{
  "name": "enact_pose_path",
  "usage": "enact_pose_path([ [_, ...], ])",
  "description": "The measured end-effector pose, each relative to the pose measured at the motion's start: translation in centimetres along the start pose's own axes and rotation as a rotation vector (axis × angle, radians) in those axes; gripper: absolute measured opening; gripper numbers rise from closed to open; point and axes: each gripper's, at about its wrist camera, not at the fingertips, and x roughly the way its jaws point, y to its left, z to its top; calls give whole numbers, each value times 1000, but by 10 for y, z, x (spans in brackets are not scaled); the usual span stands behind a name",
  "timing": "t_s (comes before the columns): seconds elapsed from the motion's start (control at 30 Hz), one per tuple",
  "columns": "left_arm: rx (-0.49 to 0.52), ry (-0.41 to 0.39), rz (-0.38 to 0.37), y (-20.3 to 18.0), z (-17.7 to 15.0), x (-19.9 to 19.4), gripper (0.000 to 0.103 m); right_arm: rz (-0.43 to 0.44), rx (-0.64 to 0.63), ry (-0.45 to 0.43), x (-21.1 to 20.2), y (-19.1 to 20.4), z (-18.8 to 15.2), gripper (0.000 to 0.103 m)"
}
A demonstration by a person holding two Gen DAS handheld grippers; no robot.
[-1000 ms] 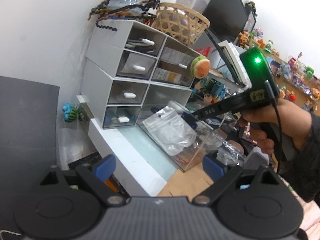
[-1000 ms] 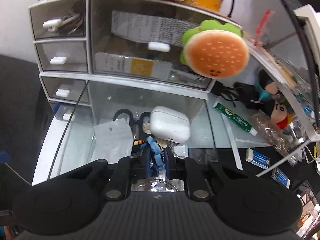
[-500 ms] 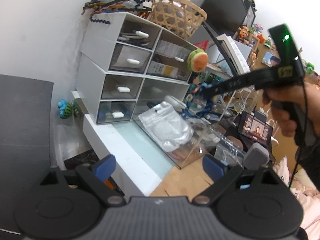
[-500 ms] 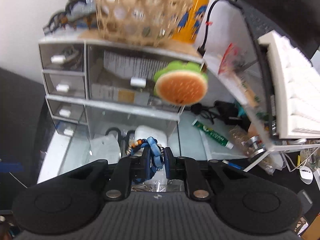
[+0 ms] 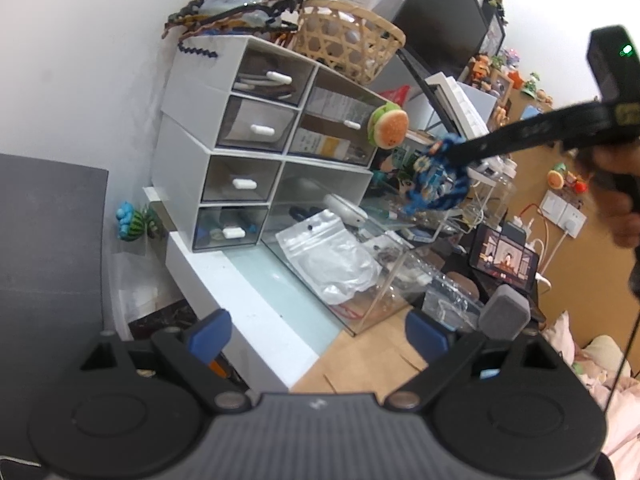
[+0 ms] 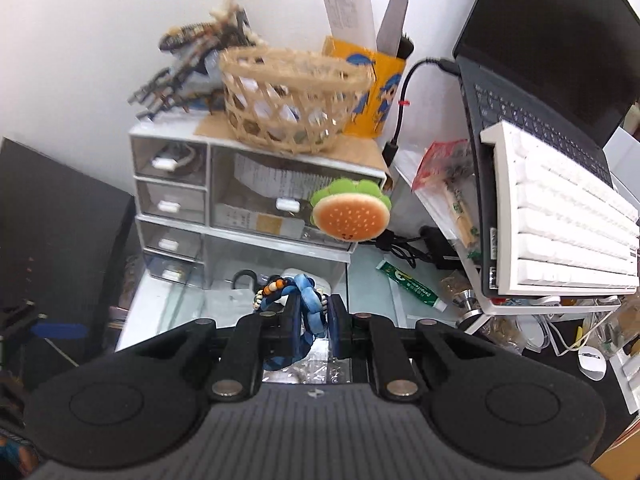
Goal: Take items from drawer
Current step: 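Lift the blue lanyard up out of the drawer with the right gripper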
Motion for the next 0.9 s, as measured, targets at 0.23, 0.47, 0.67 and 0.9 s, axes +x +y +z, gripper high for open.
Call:
enact_pose_path([
  [0.23, 6, -15, 6, -3, 1, -3, 95, 0, -61, 2, -38, -1, 10, 16],
  [0.47, 8, -26, 1, -3, 1, -6, 96, 8, -117, 32, -59, 8, 6, 15],
  [0.67, 8, -22, -2, -3, 1, -5, 96, 26, -121, 44, -70, 15, -2, 15],
  [0.9, 8, -21, -2, -2, 1, -7, 96, 54, -107, 72, -76, 20, -17, 16],
])
